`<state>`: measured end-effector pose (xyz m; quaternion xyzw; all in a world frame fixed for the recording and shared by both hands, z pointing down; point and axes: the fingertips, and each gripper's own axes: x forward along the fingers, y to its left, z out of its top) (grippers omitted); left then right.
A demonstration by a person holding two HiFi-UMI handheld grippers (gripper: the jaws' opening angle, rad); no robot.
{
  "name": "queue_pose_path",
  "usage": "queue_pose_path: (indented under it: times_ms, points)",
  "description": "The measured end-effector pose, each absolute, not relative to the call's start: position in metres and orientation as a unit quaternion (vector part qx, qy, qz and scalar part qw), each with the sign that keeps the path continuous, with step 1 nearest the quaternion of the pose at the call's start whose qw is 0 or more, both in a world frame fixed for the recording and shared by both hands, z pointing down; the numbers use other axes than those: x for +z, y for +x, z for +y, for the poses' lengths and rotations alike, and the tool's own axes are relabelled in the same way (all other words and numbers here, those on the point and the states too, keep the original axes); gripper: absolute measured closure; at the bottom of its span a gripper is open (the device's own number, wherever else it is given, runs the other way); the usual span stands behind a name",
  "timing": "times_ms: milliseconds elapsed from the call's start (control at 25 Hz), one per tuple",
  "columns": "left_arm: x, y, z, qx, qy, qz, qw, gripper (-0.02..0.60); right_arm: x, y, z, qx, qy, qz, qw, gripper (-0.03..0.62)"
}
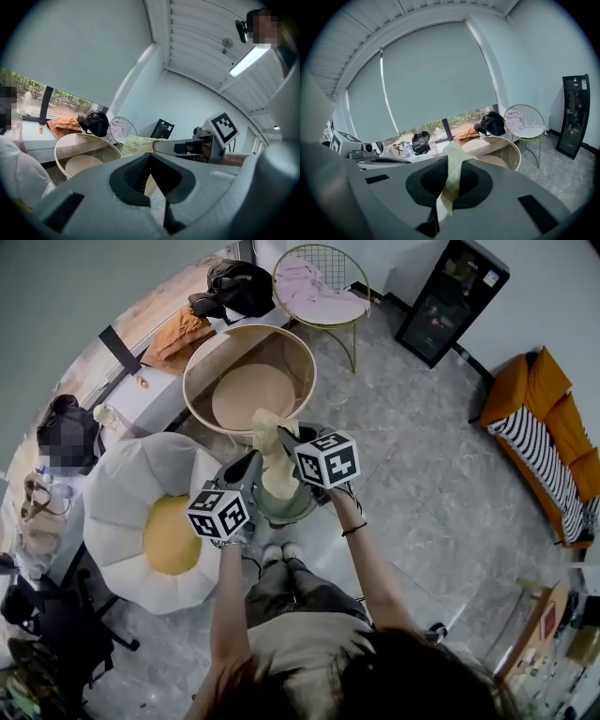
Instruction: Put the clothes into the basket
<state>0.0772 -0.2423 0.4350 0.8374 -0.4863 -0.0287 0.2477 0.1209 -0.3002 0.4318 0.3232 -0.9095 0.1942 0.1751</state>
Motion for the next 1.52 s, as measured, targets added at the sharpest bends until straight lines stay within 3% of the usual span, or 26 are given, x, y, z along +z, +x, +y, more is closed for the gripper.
queue_pose_path:
  times_ms: [520, 720, 840, 1520]
  points:
    - [0.453, 0.079, -0.254, 0.003, 0.846, -0.459, 0.271, 0.571, 0.478, 0.137, -0.307, 0.232, 0.363, -0.875, 0.221, 0.582]
    - [0.461, 0.084, -0.257, 0.011, 0.847, -0.453, 0.278, 0.571, 0.514, 0.14, -0.301, 0.245, 0.358, -0.856, 0.281, 0.574]
    - [0.464, 0.084, -0.258, 0.013, 0.846, -0.452, 0.28, 0.571, 0.54, 0.143, -0.293, 0.274, 0.351, -0.842, 0.305, 0.488]
    - [0.477, 0.079, -0.258, 0.009, 0.839, -0.456, 0.296, 0.571, 0.615, 0.151, -0.265, 0.3, 0.277, -0.774, 0.485, 0.464]
